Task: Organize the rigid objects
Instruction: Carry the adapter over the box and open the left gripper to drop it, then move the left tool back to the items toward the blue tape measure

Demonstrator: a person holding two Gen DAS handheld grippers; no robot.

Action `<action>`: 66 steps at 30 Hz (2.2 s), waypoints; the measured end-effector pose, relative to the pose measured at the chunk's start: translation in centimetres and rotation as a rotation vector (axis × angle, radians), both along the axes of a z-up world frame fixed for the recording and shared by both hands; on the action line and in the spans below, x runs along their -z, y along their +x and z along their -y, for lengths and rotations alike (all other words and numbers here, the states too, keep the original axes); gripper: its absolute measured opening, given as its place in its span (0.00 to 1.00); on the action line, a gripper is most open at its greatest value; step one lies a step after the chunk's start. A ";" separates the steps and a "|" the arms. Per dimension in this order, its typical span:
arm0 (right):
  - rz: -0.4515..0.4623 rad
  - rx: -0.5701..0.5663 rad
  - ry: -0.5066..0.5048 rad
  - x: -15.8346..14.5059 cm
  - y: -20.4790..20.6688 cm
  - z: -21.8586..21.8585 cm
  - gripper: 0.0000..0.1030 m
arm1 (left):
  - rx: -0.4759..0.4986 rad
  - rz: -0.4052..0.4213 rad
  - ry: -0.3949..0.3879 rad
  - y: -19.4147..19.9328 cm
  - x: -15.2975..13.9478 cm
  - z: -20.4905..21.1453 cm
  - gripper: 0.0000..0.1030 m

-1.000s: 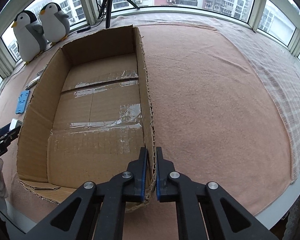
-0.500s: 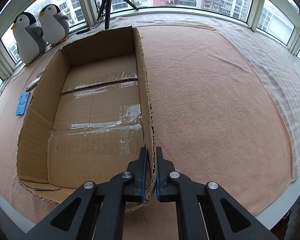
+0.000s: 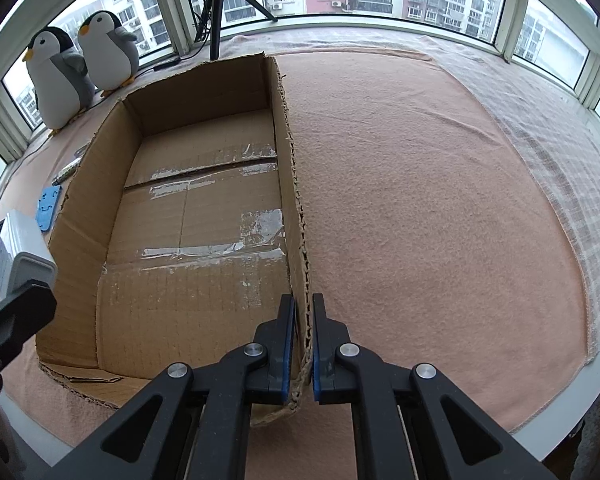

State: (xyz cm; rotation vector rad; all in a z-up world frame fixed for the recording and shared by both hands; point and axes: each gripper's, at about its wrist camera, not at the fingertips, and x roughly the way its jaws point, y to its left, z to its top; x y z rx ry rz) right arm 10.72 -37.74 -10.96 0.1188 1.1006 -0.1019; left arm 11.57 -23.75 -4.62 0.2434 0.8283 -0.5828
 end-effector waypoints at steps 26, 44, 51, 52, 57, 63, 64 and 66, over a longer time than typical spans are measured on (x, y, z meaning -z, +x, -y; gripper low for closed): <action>-0.003 -0.002 -0.001 0.4 0.1 -0.2 0.07 | -0.042 0.015 -0.001 -0.5 -0.1 -0.6 0.77; -0.016 -0.003 -0.026 0.4 0.2 -0.5 0.07 | -0.275 0.052 -0.005 0.1 -1.3 -9.9 0.76; -0.024 -0.002 -0.043 0.4 0.3 -0.6 0.07 | -0.320 0.008 0.011 0.7 0.3 -12.8 0.76; -0.026 -0.002 -0.045 0.4 0.3 -0.7 0.07 | -0.327 -0.003 0.013 0.8 0.8 -13.2 0.76; -0.032 -0.001 -0.055 0.4 0.4 -0.8 0.08 | -0.344 -0.058 0.017 1.4 2.9 -14.3 0.76; -0.035 -0.003 -0.068 0.4 0.5 -1.0 0.08 | -0.343 -0.117 0.020 2.4 5.1 -14.4 0.76; -0.036 -0.004 -0.071 0.4 0.5 -1.1 0.09 | -0.342 -0.124 0.020 2.6 5.4 -14.4 0.76; -0.038 -0.006 -0.077 0.5 0.6 -1.2 0.09 | -0.341 -0.134 0.020 3.0 5.8 -14.3 0.76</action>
